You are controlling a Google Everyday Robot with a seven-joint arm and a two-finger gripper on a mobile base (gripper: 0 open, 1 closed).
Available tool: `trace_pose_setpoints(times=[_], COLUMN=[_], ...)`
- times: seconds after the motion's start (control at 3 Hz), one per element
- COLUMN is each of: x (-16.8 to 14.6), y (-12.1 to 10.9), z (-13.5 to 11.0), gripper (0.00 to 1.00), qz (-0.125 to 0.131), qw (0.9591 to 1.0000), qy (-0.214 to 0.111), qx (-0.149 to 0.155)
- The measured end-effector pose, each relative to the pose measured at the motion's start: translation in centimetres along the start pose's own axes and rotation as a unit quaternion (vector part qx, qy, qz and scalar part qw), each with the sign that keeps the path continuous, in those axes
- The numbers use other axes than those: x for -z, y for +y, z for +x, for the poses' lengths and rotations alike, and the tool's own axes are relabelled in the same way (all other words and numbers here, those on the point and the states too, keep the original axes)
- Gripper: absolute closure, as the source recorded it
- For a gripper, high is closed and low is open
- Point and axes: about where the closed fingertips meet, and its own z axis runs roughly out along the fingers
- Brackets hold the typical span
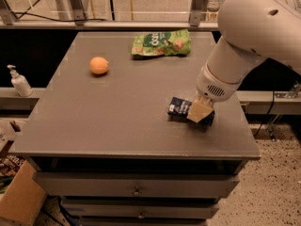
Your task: Pick rxbar blueberry
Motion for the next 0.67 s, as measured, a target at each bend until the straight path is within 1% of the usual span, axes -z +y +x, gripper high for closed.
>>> trace_pose_setpoints(times=[0.33,0.67], x=[1.6,4.8], y=[-0.2,-0.5], z=[-1.4,-3.6], gripper=[1.00,1.00], qz=[-0.002,-0.011], qw=[0.9999,0.9979], qy=[-0.015,-0.063], qx=[0.002,0.007])
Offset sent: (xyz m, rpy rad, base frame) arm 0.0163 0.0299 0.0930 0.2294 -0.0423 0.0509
